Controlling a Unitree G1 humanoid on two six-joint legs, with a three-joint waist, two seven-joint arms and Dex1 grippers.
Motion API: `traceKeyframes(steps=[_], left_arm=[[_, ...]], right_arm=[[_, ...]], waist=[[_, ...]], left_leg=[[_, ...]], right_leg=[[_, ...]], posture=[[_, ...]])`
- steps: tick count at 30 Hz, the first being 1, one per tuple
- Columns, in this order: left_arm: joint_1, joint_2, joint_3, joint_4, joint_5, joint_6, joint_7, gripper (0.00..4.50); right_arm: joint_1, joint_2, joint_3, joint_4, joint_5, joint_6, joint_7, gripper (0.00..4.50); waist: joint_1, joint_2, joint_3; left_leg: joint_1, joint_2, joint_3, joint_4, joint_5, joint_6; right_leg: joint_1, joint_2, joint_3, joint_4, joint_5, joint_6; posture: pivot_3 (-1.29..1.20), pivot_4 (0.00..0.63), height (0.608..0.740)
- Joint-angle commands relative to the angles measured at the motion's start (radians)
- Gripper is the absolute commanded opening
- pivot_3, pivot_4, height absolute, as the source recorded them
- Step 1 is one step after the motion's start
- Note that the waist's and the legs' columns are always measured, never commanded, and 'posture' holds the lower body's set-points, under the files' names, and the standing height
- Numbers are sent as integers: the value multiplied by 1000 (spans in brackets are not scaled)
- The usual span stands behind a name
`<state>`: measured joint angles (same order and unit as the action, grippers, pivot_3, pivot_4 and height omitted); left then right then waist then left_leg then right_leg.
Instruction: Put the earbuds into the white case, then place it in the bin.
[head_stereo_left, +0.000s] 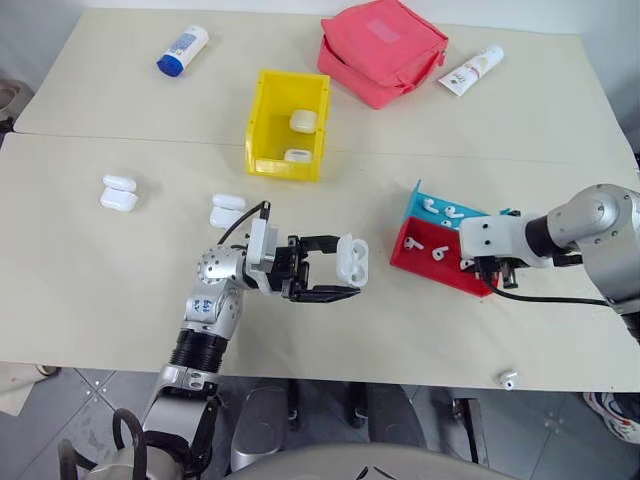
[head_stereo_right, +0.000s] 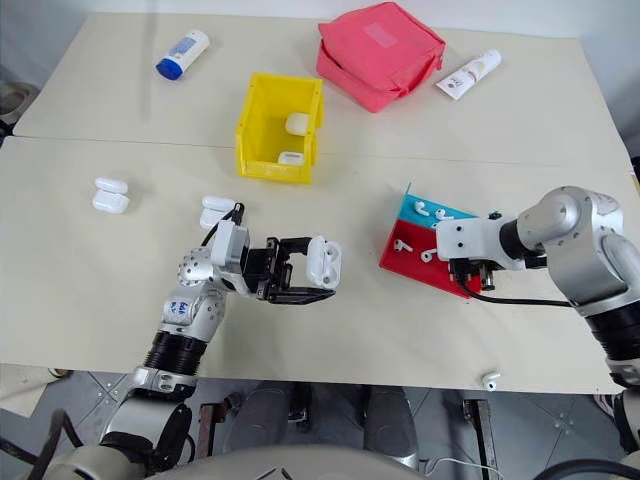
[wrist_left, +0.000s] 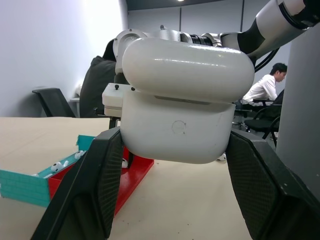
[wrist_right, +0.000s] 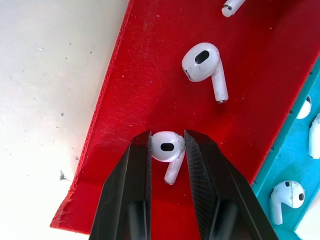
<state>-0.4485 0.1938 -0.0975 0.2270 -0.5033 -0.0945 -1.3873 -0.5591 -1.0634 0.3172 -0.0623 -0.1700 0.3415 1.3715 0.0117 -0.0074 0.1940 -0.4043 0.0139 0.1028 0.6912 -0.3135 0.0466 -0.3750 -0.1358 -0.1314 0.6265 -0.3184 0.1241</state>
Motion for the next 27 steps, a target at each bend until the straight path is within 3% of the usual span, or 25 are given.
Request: traceKeyframes(steps=[1, 11, 22, 27], left_arm=[[-18, -6, 3, 2, -6, -14, -3, 2729], [-24, -1, 2, 11, -6, -14, -10, 2729], [-98, 15, 21, 93, -21, 4, -63, 2729], [-155, 10, 33, 173, -22, 10, -105, 2729]], right_arm=[[10, -2, -10, -4, -16, 16, -15, 541], [9, 13, -63, -50, 28, 109, -50, 541], [101, 167, -529, -369, 509, 463, -134, 541], [119, 278, -625, -522, 752, 561, -213, 541]], waist=[[0, 0, 0], [0, 0, 0], [10, 0, 0], [11, 0, 0]], left_leg=[[0, 0, 0, 0, 0, 0], [0, 0, 0, 0, 0, 0], [-1, -1, -3, 0, 0, 0], [-1, -2, -4, 0, 0, 0]], right_leg=[[0, 0, 0, 0, 0, 0], [0, 0, 0, 0, 0, 0], [1, -1, -1, 0, 0, 0], [0, -1, -2, 0, 0, 0]], posture=[[0, 150, 740], [0, 150, 740], [0, 150, 740], [0, 150, 740]])
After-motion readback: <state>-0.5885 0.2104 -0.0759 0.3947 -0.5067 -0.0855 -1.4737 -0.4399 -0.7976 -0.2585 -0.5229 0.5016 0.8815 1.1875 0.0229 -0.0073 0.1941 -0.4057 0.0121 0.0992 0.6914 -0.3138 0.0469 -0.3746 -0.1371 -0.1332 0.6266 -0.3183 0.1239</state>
